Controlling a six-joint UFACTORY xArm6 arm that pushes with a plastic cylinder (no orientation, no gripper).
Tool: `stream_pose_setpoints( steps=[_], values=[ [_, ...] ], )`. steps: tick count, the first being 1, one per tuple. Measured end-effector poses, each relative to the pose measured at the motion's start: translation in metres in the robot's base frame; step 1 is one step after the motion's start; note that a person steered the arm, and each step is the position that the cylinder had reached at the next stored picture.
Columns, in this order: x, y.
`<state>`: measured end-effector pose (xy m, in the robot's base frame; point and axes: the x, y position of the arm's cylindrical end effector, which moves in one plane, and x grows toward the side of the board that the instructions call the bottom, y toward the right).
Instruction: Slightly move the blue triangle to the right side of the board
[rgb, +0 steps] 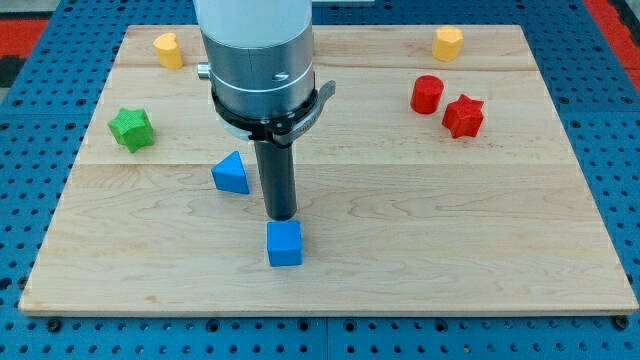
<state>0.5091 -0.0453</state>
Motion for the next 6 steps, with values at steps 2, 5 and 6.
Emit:
stream_pose_setpoints(
  steps=[2, 5, 6],
  values=[
    [-0.022, -0.001],
    [-0.022, 0.01],
    [-0.022, 0.016]
  ],
)
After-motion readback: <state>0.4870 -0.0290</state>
